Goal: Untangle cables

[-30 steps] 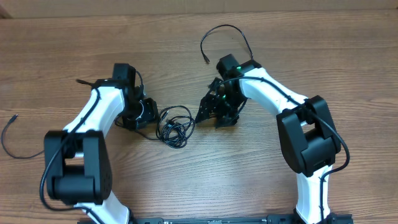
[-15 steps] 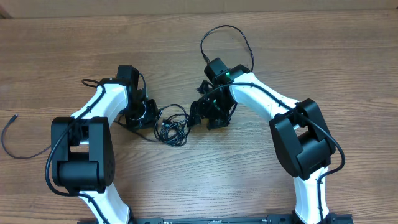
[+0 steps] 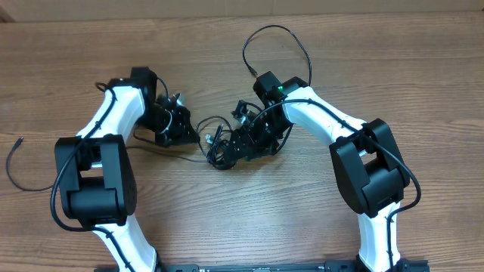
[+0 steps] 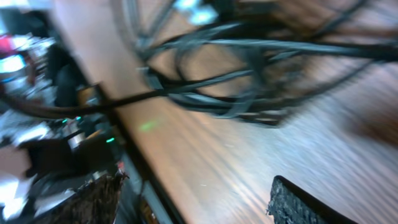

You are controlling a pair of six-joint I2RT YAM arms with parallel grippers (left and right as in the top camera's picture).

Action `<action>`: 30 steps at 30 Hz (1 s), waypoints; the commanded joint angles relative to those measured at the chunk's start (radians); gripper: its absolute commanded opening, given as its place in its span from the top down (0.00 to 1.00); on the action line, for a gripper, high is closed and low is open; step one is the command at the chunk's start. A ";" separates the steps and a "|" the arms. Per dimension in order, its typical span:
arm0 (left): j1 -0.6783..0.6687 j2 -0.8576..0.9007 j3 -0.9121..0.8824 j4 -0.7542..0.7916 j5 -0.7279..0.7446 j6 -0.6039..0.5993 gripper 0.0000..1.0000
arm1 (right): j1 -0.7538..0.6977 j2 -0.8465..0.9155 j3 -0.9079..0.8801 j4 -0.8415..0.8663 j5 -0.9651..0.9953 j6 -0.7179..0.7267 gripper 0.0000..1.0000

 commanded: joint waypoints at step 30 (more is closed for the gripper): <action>0.003 0.001 0.035 -0.072 0.341 -0.093 0.96 | -0.014 0.004 0.000 0.205 0.200 0.240 0.96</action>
